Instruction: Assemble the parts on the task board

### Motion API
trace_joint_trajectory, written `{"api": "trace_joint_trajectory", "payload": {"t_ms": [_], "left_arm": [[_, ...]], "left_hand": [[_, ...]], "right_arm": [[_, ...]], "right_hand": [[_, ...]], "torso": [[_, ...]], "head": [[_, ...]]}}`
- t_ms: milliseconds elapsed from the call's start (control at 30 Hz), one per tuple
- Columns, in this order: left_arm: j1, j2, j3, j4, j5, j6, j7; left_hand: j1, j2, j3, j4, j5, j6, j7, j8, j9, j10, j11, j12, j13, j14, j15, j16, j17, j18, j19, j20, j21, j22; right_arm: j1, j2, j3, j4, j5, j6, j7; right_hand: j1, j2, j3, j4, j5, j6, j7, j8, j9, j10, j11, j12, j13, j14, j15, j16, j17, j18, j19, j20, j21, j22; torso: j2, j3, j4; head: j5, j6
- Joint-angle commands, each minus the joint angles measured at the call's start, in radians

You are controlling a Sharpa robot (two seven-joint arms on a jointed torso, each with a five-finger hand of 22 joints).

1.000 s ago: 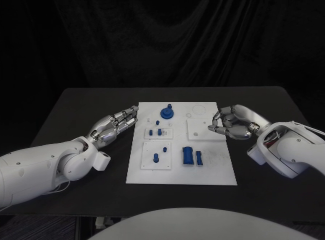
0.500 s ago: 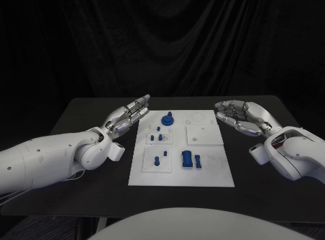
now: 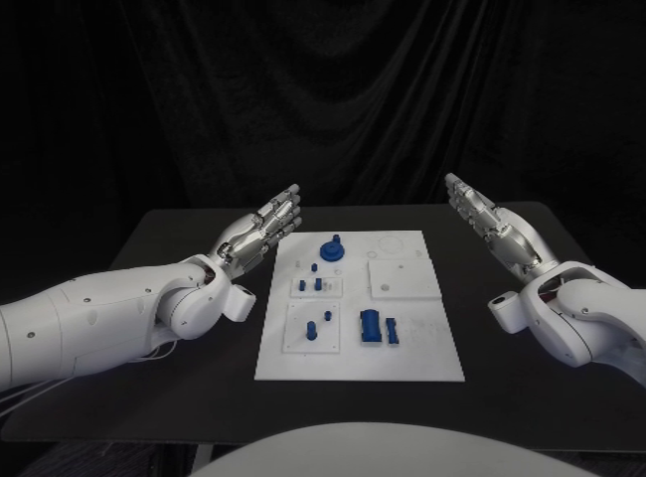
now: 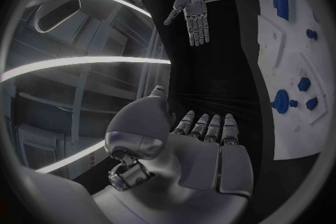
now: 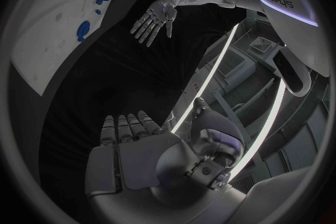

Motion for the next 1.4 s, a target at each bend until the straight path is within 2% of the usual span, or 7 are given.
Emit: {"api": "trace_joint_trajectory", "payload": {"t_ms": [33, 100, 433, 600, 633, 867, 1400], "left_arm": [[-0.001, 0.009, 0.014, 0.015, 0.026, -0.092, -0.012], [-0.002, 0.015, 0.028, 0.025, 0.038, -0.138, -0.022], [-0.008, 0.056, 0.125, 0.098, 0.122, -0.476, -0.093], [-0.011, 0.072, 0.162, 0.126, 0.155, -0.607, -0.121], [-0.012, 0.075, 0.171, 0.133, 0.163, -0.637, -0.127], [-0.013, 0.086, 0.195, 0.151, 0.184, -0.720, -0.144], [-0.013, 0.086, 0.196, 0.152, 0.184, -0.724, -0.145]], "left_hand": [[-0.303, -0.066, 0.066, -0.068, -0.063, -0.058, 0.036, -0.008, -0.006, -0.005, 0.006, -0.003, -0.001, 0.000, -0.021, -0.004, -0.002, -0.108, -0.001, -0.050, -0.004, -0.002], [-0.356, -0.078, 0.078, -0.079, -0.074, -0.058, 0.112, -0.008, -0.006, -0.005, 0.006, -0.003, -0.001, 0.000, -0.021, -0.004, -0.002, -0.108, -0.001, -0.050, -0.004, -0.002], [-0.566, -0.123, 0.124, -0.126, -0.118, -0.058, 0.112, -0.008, -0.006, -0.005, 0.006, -0.003, -0.001, 0.000, -0.021, -0.004, -0.002, -0.108, -0.001, -0.050, -0.004, -0.002], [-0.635, -0.138, 0.209, -0.141, -0.199, -0.058, 0.112, -0.008, -0.006, -0.005, 0.006, -0.003, -0.001, 0.000, -0.021, -0.004, -0.002, -0.108, -0.001, -0.050, -0.004, -0.002], [-0.648, -0.209, 0.209, -0.213, -0.199, -0.058, 0.112, -0.008, -0.006, -0.005, 0.006, -0.003, -0.001, 0.000, -0.021, -0.004, -0.002, -0.108, -0.001, -0.050, -0.004, -0.002], [-0.729, -0.209, 0.209, -0.213, -0.199, -0.058, 0.112, -0.008, -0.006, -0.005, 0.006, -0.003, -0.001, 0.000, -0.021, -0.004, -0.002, -0.108, -0.001, -0.050, -0.004, -0.002], [-0.833, -0.209, 0.209, -0.213, -0.199, -0.058, 0.112, -0.008, -0.006, -0.005, 0.006, -0.003, -0.001, 0.000, -0.021, -0.004, -0.002, -0.108, -0.001, -0.050, -0.004, -0.002]], "right_arm": [[-0.012, 0.022, 0.018, -0.009, 0.087, -0.048, -0.002], [-0.020, 0.042, 0.037, -0.016, 0.133, -0.070, -0.001], [-0.075, 0.181, 0.170, -0.067, 0.446, -0.216, 0.008], [-0.089, 0.218, 0.204, -0.080, 0.529, -0.254, 0.010], [-0.092, 0.225, 0.211, -0.083, 0.544, -0.261, 0.010], [-0.096, 0.233, 0.219, -0.086, 0.564, -0.271, 0.011], [-0.096, 0.233, 0.219, -0.086, 0.564, -0.271, 0.011]], "right_hand": [[-0.087, -0.001, 0.000, -0.012, -0.013, -0.012, 0.000, -0.004, -0.002, 0.000, -0.003, -0.005, -0.001, 0.000, -0.005, -0.003, -0.001, -0.007, 0.000, -0.012, -0.004, -0.001], [-0.131, -0.001, 0.000, -0.012, -0.013, -0.012, 0.000, -0.004, -0.002, 0.000, -0.003, -0.005, -0.001, 0.000, -0.005, -0.003, -0.001, -0.007, 0.000, -0.012, -0.004, -0.001], [-0.230, -0.001, 0.000, -0.012, -0.013, -0.012, 0.000, -0.004, -0.002, 0.000, -0.003, -0.005, -0.001, 0.000, -0.005, -0.003, -0.001, -0.007, 0.000, -0.012, -0.004, -0.001], [-0.230, -0.001, 0.000, -0.012, -0.013, -0.012, 0.000, -0.004, -0.002, 0.000, -0.003, -0.005, -0.001, 0.000, -0.005, -0.003, -0.001, -0.007, 0.000, -0.012, -0.004, -0.001], [-0.230, -0.001, 0.000, -0.012, -0.013, -0.012, 0.000, -0.004, -0.002, 0.000, -0.003, -0.005, -0.001, 0.000, -0.005, -0.003, -0.001, -0.007, 0.000, -0.012, -0.004, -0.001], [-0.230, -0.001, 0.000, -0.012, -0.013, -0.012, 0.000, -0.004, -0.002, 0.000, -0.003, -0.005, -0.001, 0.000, -0.005, -0.003, -0.001, -0.007, 0.000, -0.012, -0.004, -0.001], [-0.230, -0.001, 0.000, -0.012, -0.013, -0.012, 0.000, -0.004, -0.002, 0.000, -0.003, -0.005, -0.001, 0.000, -0.005, -0.003, -0.001, -0.007, 0.000, -0.012, -0.004, -0.001]], "torso": [[0.009, -0.0044, 0.0051], [0.014, -0.0066, 0.0076], [0.045, -0.0208, 0.0238], [0.052, -0.0241, 0.0275], [0.053, -0.0247, 0.0282], [0.054, -0.0251, 0.0287], [0.054, -0.0251, 0.0287]], "head": [[-0.010, 0.033], [-0.017, 0.056], [-0.063, 0.205], [-0.074, 0.239], [-0.075, 0.245], [-0.077, 0.250], [-0.077, 0.250]]}}
